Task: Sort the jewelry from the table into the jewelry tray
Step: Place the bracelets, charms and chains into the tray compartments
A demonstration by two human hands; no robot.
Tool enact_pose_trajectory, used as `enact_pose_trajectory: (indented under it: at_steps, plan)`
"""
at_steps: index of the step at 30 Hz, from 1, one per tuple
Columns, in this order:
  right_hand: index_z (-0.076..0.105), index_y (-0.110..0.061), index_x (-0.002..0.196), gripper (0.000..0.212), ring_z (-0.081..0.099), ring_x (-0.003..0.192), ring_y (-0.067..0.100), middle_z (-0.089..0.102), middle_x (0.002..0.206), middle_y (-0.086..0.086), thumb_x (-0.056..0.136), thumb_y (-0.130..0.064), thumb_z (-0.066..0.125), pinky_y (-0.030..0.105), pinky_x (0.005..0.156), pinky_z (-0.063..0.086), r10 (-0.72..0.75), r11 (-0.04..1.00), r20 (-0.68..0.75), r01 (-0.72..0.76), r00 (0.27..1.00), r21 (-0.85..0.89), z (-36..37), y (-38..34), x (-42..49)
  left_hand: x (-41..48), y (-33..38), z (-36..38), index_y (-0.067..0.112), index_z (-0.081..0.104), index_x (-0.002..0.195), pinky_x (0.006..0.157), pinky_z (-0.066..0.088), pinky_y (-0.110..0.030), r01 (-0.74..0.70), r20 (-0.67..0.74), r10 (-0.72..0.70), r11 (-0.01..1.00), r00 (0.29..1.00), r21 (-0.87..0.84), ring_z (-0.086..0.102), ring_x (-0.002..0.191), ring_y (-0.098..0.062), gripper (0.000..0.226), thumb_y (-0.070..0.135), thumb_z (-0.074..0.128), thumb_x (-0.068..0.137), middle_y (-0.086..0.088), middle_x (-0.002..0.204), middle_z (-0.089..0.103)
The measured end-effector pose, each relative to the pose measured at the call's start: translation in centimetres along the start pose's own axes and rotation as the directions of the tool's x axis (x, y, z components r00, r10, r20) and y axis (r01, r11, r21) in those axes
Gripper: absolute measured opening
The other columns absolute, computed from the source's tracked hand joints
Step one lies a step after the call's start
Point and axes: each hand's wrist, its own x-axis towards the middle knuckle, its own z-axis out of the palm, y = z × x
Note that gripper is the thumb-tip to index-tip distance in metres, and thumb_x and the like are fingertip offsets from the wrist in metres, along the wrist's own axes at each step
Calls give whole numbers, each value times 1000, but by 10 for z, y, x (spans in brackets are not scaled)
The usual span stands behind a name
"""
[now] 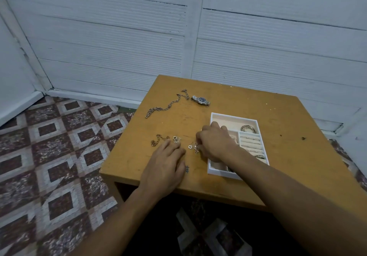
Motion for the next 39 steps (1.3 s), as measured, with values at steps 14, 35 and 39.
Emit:
enact_pose_trajectory:
  at_steps: [14,35,39]
  plan:
    - [52,-24,87,3,52,94,23,65,91,-3,89,-21,52,35,82,29,39,912,-14,-30,999,410,-31,23,-17,30,34,-18,24,59,123,85,38,-16,280,55,-292,825,955,-491,52,104,-3,29,21,48,97,9,119,58]
    - [57,-27,82,8,55,83,18,52,72,-17,87,-21,60,41,85,48,44,879,-119,18,992,477,-41,40,-20,70,59,-8,11,63,96,85,55,-35,478,439,-420,-16,794,-878,68,96,-23,51,47,28,101,-12,100,70]
    - [57,-27,82,8,56,84,18,55,76,-15,86,-21,61,40,85,48,52,877,-124,14,991,480,-42,39,-19,70,58,-6,7,62,104,94,52,-42,498,472,-408,-46,782,-866,66,102,-28,54,49,28,100,-17,109,68]
